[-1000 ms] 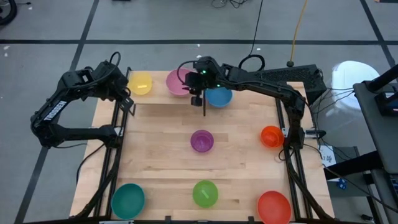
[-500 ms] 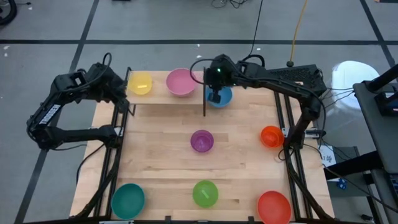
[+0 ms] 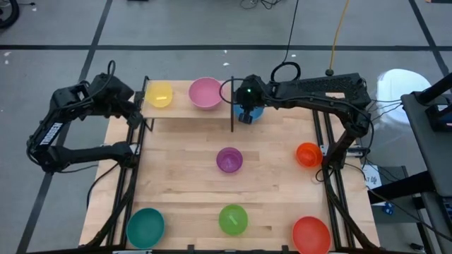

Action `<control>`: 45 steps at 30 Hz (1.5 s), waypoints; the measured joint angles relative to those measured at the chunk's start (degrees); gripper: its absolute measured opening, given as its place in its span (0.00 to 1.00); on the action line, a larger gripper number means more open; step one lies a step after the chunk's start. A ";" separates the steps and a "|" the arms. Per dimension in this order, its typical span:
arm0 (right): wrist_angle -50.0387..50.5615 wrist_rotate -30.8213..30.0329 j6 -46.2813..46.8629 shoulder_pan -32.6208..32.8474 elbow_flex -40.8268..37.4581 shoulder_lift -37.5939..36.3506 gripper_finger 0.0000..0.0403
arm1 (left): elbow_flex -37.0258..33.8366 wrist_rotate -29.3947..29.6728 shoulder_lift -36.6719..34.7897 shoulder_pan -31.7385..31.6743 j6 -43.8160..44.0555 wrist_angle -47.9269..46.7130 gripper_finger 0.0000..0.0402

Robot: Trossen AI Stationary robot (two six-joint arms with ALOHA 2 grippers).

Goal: Place and stack bowls onto a shelf
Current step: Adjust the shelf, then stack the blue bowl on the pink bowl on the shelf

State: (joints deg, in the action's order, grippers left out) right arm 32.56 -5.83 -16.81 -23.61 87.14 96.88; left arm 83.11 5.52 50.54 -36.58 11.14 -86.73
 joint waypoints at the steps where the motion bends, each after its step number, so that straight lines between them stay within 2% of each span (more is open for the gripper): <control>1: -0.39 1.36 0.01 -0.28 -0.17 0.01 0.00 | 0.00 0.00 -0.02 0.00 0.13 -0.10 0.16; 3: -1.32 3.27 0.58 -0.76 -0.58 0.08 0.00 | 0.00 0.00 -0.02 0.00 0.58 -0.12 0.16; 11: -3.86 4.64 1.52 -1.19 -3.62 0.15 0.00 | 0.00 0.00 -0.02 0.00 0.91 -0.14 0.16; 26: -12.67 10.64 1.87 -1.17 -3.58 3.43 0.00 | 0.00 -0.04 -0.02 0.00 0.89 -0.14 0.16; 33: -11.95 10.50 1.32 -1.18 -3.59 4.11 0.00 | 0.00 -0.02 -0.02 -0.02 0.87 -0.18 0.16; 37: -5.23 8.62 1.10 -1.41 -3.59 0.79 0.00 | 0.00 -0.02 -0.02 -0.02 0.60 -0.25 0.16; 42: 8.65 7.39 1.71 -1.46 -3.57 -4.51 0.00 | 0.00 -0.02 -0.02 -0.02 -0.33 -0.30 0.16; 45: 11.59 7.46 2.48 -1.85 -3.57 -6.13 0.01 | 0.00 -0.02 -0.02 -0.02 -0.38 -0.29 0.16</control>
State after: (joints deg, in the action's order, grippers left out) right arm 44.15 1.63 -14.32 -25.46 83.57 90.75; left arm 83.11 5.50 50.52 -36.60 10.76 -87.02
